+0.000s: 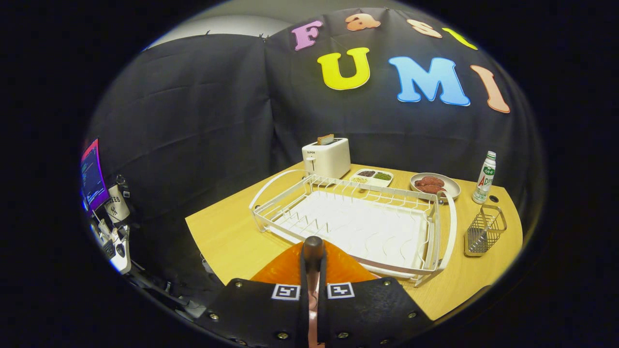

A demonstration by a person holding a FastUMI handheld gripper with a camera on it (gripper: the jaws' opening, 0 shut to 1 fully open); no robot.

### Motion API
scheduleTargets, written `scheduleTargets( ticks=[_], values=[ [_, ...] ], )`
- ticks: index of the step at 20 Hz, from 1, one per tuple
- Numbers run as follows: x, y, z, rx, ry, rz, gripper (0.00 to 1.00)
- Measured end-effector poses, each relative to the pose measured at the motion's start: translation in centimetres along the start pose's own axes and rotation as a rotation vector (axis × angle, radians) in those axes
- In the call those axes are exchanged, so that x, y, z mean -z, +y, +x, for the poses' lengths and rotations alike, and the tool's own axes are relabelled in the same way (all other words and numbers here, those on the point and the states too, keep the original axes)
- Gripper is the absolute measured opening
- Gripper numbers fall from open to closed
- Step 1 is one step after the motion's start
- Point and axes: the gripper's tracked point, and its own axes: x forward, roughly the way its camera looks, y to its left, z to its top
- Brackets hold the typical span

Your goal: Take the plate from the dish rack, then take the spoon from the basket and place it into the plate.

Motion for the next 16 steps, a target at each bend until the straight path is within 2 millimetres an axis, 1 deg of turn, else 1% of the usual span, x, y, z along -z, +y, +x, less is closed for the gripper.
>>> scheduleTargets(
  ticks=[1, 4, 7, 8, 9, 11, 13, 16],
  values=[
    [-0.3, -0.2, -0.2, 0.006, -0.012, -0.004, 0.11],
    [-2.2, -0.4, -1.3, 0.004, -0.061, -0.036, 0.26],
    [-3.7, -0.5, -1.9, -0.005, -0.096, -0.043, 0.29],
    [-4.0, -0.7, -2.2, -0.002, -0.098, -0.034, 0.45],
    [-4.6, -0.7, -2.3, -0.011, -0.110, -0.024, 0.53],
    [-5.6, -0.6, -2.6, -0.031, -0.130, -0.019, 0.59],
    [-6.7, -1.6, -3.3, -0.013, -0.156, -0.044, 0.98],
    [-8.4, -2.6, -4.3, 0.014, -0.196, -0.054, 0.97]
  ],
)
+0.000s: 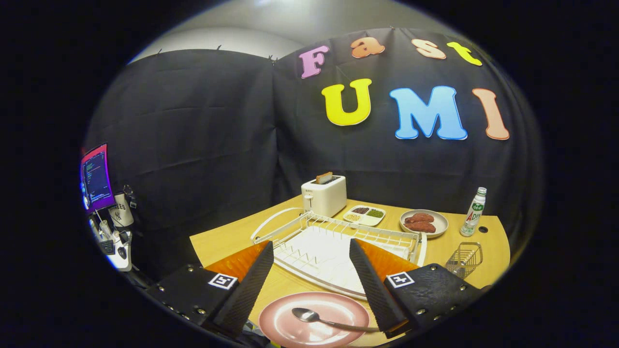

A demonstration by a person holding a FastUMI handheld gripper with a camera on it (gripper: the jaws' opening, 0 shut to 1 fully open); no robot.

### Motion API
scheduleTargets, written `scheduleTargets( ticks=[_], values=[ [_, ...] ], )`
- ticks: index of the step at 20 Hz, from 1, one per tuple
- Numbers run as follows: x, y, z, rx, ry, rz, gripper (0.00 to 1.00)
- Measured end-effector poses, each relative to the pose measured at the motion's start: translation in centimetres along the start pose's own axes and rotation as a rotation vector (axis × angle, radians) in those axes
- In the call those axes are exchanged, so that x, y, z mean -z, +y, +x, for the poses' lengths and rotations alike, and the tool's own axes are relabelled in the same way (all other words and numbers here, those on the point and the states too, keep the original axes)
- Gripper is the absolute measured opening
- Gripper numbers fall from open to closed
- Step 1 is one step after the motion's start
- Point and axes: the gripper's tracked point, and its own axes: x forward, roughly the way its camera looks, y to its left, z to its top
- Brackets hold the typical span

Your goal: Take the plate from the dish rack, then take the spoon from the basket and place it into the plate.

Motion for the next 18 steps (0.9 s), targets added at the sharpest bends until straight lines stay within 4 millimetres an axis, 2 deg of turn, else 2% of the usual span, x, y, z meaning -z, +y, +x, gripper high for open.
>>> scheduleTargets(
  ticks=[4, 8, 13, 18],
  values=[
    [-2.7, -3.2, -1.4, 0.072, -0.058, 0.006, 0.96],
    [-5.6, -8.0, -3.6, 0.186, -0.130, 0.014, 0.96],
    [-8.9, -16.3, -7.2, 0.367, -0.231, -0.001, 0.96],
    [-10.0, -23.5, -11.1, 0.517, -0.281, -0.026, 0.96]
  ],
)
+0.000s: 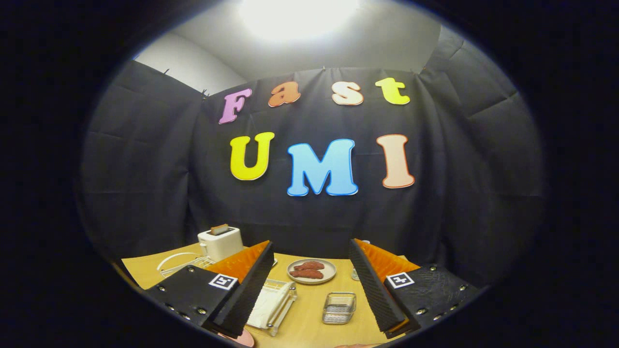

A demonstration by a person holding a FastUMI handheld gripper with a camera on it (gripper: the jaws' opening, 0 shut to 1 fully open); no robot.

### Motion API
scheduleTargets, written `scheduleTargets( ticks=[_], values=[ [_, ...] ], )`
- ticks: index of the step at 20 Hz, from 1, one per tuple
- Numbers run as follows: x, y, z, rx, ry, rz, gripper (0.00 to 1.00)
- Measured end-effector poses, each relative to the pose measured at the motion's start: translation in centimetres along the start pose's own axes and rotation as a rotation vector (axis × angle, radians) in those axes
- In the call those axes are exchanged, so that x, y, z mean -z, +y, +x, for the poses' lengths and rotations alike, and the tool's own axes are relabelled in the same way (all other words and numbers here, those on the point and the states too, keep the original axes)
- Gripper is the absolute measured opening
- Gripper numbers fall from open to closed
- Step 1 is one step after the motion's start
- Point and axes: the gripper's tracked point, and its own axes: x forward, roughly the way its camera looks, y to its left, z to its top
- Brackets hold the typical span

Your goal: Take the plate from the dish rack, then take the spoon from the basket and place it into the plate.

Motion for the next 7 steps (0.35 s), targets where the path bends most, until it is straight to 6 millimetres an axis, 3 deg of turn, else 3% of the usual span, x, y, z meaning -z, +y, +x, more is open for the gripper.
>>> scheduleTargets(
  ticks=[7],
  values=[
    [0.9, -7.6, 0.1, 0.118, -0.056, -0.043, 0.96]
  ],
)
